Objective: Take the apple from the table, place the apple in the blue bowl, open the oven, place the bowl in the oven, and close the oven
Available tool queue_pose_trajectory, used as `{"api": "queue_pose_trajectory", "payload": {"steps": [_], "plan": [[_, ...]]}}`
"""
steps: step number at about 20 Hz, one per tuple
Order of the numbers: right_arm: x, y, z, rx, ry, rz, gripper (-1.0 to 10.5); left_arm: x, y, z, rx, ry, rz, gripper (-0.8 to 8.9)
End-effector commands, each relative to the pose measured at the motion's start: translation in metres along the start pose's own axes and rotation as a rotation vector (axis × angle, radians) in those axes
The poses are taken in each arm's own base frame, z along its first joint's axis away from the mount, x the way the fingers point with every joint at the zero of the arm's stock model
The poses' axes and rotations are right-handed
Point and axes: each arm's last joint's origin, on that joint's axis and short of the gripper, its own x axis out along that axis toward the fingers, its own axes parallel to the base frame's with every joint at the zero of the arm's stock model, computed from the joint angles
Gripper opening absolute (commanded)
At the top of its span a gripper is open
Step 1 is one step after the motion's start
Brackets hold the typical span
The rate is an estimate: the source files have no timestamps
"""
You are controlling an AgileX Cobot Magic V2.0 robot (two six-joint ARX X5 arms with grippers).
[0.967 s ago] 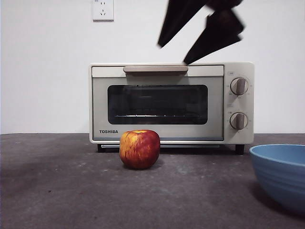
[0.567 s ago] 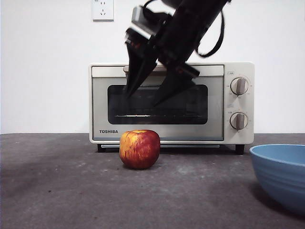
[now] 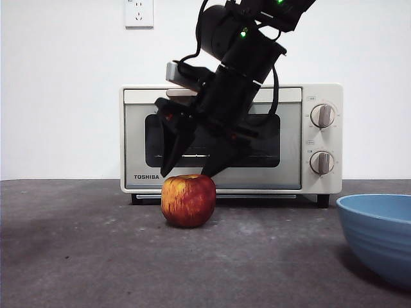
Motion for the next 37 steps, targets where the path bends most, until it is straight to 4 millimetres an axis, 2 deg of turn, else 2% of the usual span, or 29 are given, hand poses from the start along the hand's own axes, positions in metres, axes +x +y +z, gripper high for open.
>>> {"api": "queue_pose_trajectory", "payload": {"steps": [1,10,15,22,26,28,31,34,37], "plan": [[0.015,0.002,0.0,0.01,0.024,-0.011,3.8,-0.002,-0.003,0.004,0.024,-0.012,-0.003,0.07],[0.048,-0.003,-0.021,0.032,0.161,-0.027,3.8,-0.002,-0.003,0.004,0.024,-0.012,-0.003,0.07],[0.049,-0.003,-0.027,0.035,0.211,-0.059,3.7,-0.002,-0.003,0.004,0.025,-0.012,-0.004,0.07],[0.046,-0.004,-0.038,0.055,0.333,-0.073,0.9,-0.002,-0.003,0.004,0.026,-0.014,-0.004,0.07],[0.042,-0.003,-0.036,0.054,0.323,-0.065,0.5,-0.002,-0.003,0.004,0.026,-0.014,-0.004,0.07],[0.035,-0.001,-0.031,0.05,0.301,-0.061,0.3,-0.002,-0.003,0.004,0.027,-0.014,-0.004,0.07],[0.013,0.005,-0.02,0.038,0.232,-0.055,0.0,-0.002,-0.003,0.005,0.032,-0.021,-0.004,0.07],[-0.017,0.012,-0.008,0.023,0.145,-0.045,0.0,-0.002,-0.003,0.006,0.038,-0.029,-0.005,0.07],[-0.059,0.021,0.002,0.007,0.057,-0.029,0.0,-0.002,-0.003,0.006,0.041,-0.033,-0.005,0.07]]}}
